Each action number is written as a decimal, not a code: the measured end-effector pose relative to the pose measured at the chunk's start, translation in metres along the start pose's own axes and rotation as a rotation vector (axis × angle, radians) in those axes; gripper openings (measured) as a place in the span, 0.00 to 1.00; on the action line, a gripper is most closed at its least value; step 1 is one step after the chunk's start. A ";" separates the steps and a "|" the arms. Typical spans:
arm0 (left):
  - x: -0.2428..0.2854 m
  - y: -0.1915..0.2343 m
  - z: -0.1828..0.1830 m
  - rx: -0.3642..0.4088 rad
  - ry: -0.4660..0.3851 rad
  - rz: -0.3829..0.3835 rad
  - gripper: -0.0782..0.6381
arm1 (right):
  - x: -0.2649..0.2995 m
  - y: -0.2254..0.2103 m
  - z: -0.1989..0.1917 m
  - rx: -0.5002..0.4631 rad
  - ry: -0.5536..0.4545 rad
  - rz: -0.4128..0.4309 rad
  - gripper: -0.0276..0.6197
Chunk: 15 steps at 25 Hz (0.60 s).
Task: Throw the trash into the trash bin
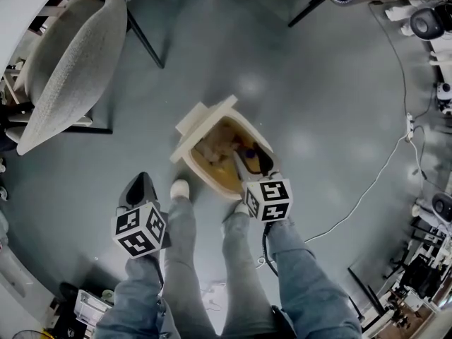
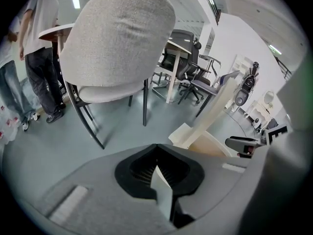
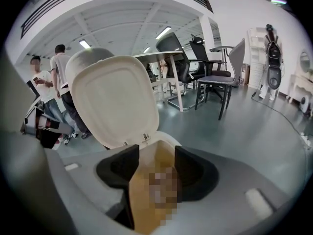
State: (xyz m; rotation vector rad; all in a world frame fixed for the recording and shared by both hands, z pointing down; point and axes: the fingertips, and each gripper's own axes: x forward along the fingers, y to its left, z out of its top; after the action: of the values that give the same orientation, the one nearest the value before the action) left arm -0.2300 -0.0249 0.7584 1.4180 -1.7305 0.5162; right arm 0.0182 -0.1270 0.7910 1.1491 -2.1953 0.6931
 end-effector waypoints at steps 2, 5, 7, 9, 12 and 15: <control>-0.005 -0.004 0.005 -0.003 -0.011 -0.003 0.12 | -0.010 -0.005 0.003 0.008 0.000 -0.021 0.38; -0.020 -0.011 0.018 -0.010 -0.029 -0.004 0.12 | -0.035 -0.012 0.017 0.019 -0.017 -0.075 0.21; -0.034 -0.018 0.030 -0.012 -0.041 -0.010 0.12 | -0.057 -0.013 0.029 0.031 -0.031 -0.096 0.19; -0.050 -0.030 0.045 -0.009 -0.058 -0.025 0.12 | -0.078 -0.015 0.041 0.056 -0.041 -0.109 0.14; -0.069 -0.055 0.074 0.009 -0.113 -0.060 0.12 | -0.103 -0.023 0.067 0.092 -0.074 -0.126 0.06; -0.090 -0.078 0.095 0.027 -0.142 -0.101 0.12 | -0.130 -0.022 0.087 0.094 -0.080 -0.135 0.05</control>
State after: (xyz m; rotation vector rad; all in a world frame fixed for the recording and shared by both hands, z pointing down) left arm -0.1855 -0.0627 0.6181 1.5853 -1.7571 0.3935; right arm 0.0775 -0.1234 0.6444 1.3812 -2.1461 0.7098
